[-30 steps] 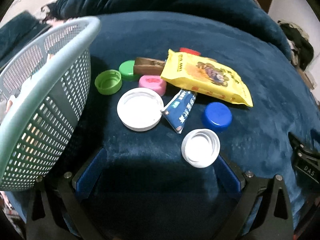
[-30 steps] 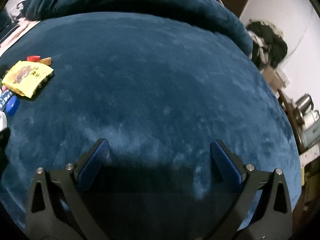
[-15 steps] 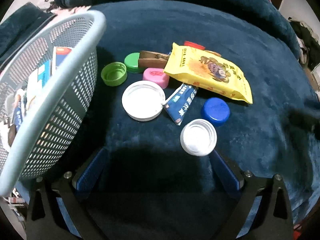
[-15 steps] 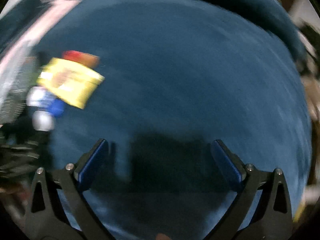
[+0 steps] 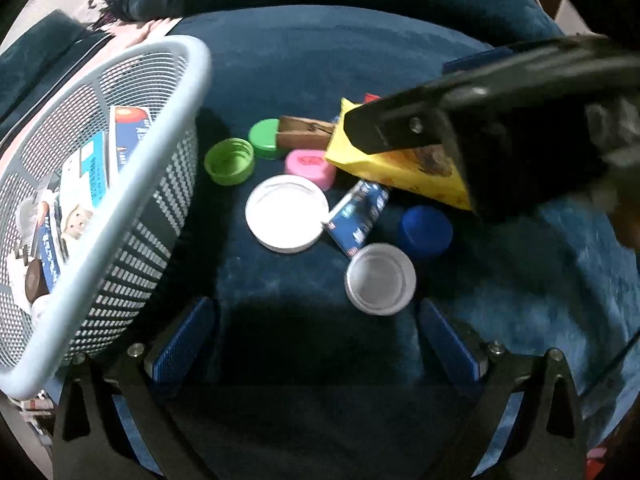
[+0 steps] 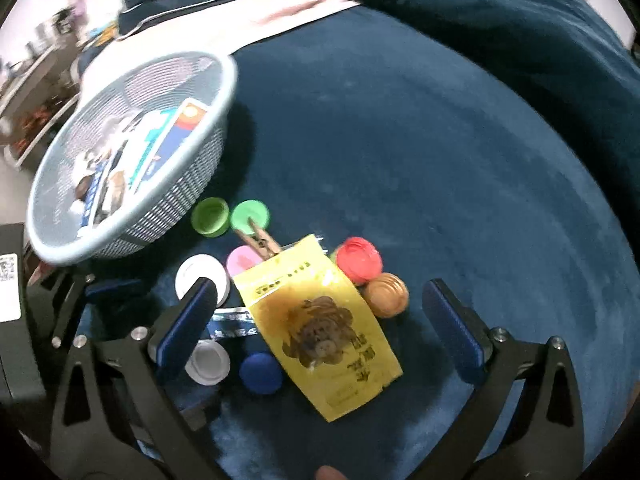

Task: Organize objects
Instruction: 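Grasp the yellow snack bag with the right tool while the left tool grasps a white bottle cap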

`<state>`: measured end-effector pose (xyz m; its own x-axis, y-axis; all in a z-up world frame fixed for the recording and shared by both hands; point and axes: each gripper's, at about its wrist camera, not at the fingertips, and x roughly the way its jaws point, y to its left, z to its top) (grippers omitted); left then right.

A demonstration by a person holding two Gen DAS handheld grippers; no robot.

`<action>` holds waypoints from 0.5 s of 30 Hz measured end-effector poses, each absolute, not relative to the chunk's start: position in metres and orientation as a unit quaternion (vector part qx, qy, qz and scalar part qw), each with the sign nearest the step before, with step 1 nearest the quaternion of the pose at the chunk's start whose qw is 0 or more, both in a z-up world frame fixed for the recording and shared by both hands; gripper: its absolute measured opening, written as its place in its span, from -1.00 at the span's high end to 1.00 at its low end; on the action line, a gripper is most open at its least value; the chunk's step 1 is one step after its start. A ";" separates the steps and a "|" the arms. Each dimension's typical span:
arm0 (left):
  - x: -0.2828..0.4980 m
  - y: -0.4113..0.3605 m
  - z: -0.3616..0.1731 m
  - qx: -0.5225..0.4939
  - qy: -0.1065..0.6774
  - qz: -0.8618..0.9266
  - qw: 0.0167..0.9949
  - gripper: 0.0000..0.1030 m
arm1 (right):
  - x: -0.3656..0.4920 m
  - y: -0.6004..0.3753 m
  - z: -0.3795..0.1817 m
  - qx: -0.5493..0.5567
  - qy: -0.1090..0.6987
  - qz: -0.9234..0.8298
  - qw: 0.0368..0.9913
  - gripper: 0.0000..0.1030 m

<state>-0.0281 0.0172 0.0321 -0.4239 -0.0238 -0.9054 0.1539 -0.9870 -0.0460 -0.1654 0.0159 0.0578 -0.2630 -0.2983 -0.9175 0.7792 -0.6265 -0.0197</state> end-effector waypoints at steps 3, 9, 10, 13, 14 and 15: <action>-0.028 0.018 0.029 0.537 0.060 -0.840 0.048 -0.99 | -0.177 0.003 0.046 0.511 0.233 -0.741 0.368 -1.00; -0.032 0.010 0.030 0.536 0.091 -0.838 0.051 -0.99 | -0.178 -0.040 0.018 0.549 0.227 -0.706 0.387 -0.88; -0.032 0.009 0.031 0.536 0.093 -0.837 0.050 -0.99 | -0.173 -0.041 0.020 0.554 0.220 -0.702 0.390 -0.74; -0.026 0.006 0.029 0.533 0.092 -0.840 0.048 -0.99 | -0.171 -0.067 0.019 0.550 0.213 -0.706 0.392 -0.25; -0.025 0.006 0.029 0.533 0.091 -0.840 0.047 -0.99 | -0.171 -0.078 0.020 0.547 0.212 -0.711 0.386 -0.25; -0.028 0.002 0.028 0.532 0.091 -0.840 0.046 -0.99 | -0.169 -0.087 0.021 0.544 0.212 -0.718 0.380 -0.25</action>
